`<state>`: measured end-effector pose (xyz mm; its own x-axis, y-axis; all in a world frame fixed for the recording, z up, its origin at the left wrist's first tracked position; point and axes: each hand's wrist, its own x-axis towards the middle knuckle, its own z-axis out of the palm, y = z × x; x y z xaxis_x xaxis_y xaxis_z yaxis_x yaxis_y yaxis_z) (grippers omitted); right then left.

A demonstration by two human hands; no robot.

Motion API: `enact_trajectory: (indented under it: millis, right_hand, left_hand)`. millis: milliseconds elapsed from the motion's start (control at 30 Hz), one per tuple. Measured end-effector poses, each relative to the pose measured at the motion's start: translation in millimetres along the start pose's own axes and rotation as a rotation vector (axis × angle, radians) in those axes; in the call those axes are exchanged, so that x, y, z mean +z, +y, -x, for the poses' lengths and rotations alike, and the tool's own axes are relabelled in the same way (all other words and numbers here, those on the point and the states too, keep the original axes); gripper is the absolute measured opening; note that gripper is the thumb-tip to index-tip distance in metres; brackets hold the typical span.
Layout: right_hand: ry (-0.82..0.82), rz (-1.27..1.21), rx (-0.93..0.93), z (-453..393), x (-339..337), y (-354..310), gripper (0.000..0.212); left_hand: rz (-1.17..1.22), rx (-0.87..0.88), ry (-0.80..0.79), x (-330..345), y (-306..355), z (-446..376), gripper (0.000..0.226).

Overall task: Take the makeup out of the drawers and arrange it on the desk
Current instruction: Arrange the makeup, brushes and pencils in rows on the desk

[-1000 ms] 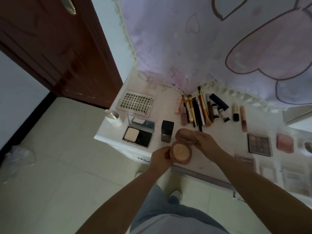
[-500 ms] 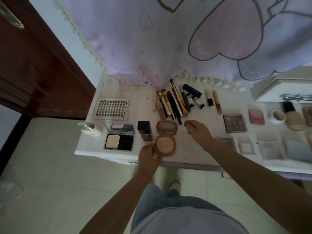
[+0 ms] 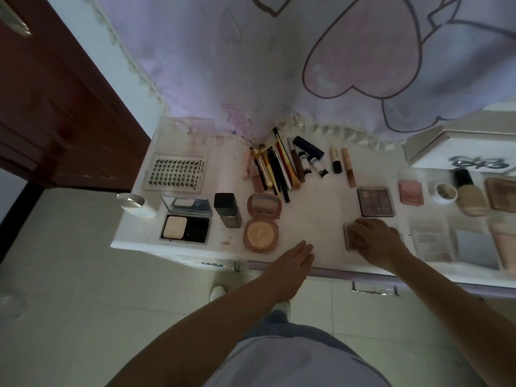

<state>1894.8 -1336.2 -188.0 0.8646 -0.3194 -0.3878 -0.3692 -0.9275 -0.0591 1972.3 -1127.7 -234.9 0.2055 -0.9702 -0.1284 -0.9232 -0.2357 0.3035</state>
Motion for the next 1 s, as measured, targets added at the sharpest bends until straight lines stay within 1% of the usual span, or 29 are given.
enact_trajectory:
  millis: [33,67,133,167,200,233,267,300,333,367,433,500,533,600,667,733,800,867,1000]
  right_hand:
    - [0.011,-0.044,0.016,0,0,-1,0.058]
    - [0.010,-0.073,0.012,-1,0,0,0.058]
    - [0.013,-0.154,-0.047,0,4,2,0.060]
    - [-0.015,-0.216,-0.054,2,4,3,0.061]
    - [-0.026,-0.259,-0.063,3,8,4,0.061]
    - [-0.017,-0.327,-0.057,5,8,1,0.059]
    - [0.037,-0.422,-0.023,8,3,-7,0.054]
    - [0.109,-0.500,0.026,12,0,-14,0.050]
    - [0.104,-0.588,0.069,16,-1,-18,0.046]
    - [0.069,-0.663,0.092,20,1,-19,0.044]
    - [-0.005,-0.767,0.068,28,-4,-23,0.039]
    - [-0.076,-0.827,0.010,33,-15,-28,0.036]
    - [-0.105,-0.855,-0.023,34,-20,-31,0.038]
    - [-0.153,-0.895,-0.068,39,-29,-38,0.045]
    - [-0.148,-0.914,-0.082,40,-35,-45,0.050]
    - [-0.141,-0.905,-0.105,39,-39,-48,0.056]
    - [-0.164,-0.878,-0.156,38,-39,-50,0.059]
    - [-0.179,-0.873,-0.170,38,-41,-54,0.057]
    - [-0.115,-0.847,-0.164,35,-46,-65,0.046]
  left_hand:
    - [-0.014,-0.021,-0.037,2,0,-1,0.045]
    - [-0.016,-0.025,-0.033,6,-2,-3,0.051]
    - [-0.035,-0.019,-0.020,9,-3,-2,0.041]
    - [-0.035,-0.028,-0.048,4,-1,-2,0.040]
    - [-0.020,-0.044,-0.075,3,-1,-3,0.044]
    - [-0.008,-0.063,-0.059,-2,1,-3,0.047]
    - [0.000,-0.072,-0.084,-5,0,-4,0.048]
    - [0.116,-0.133,-0.136,-13,1,-3,0.050]
    - [0.287,-0.217,-0.201,-23,2,-4,0.054]
    - [0.454,-0.290,-0.191,-30,3,-6,0.059]
    - [0.728,-0.405,-0.112,-46,1,-10,0.068]
    - [0.948,-0.425,-0.052,-66,0,-11,0.073]
    - [1.012,-0.420,-0.036,-74,0,-10,0.073]
    - [1.050,-0.390,-0.037,-86,-1,-8,0.071]
    - [1.046,-0.362,-0.017,-91,-3,-4,0.065]
    - [1.081,-0.384,0.011,-96,-4,1,0.060]
    - [1.132,-0.433,0.073,-98,-5,4,0.055]
    - [1.208,-0.476,0.100,-98,-7,8,0.051]
    - [1.258,-0.519,0.090,-97,-12,12,0.046]
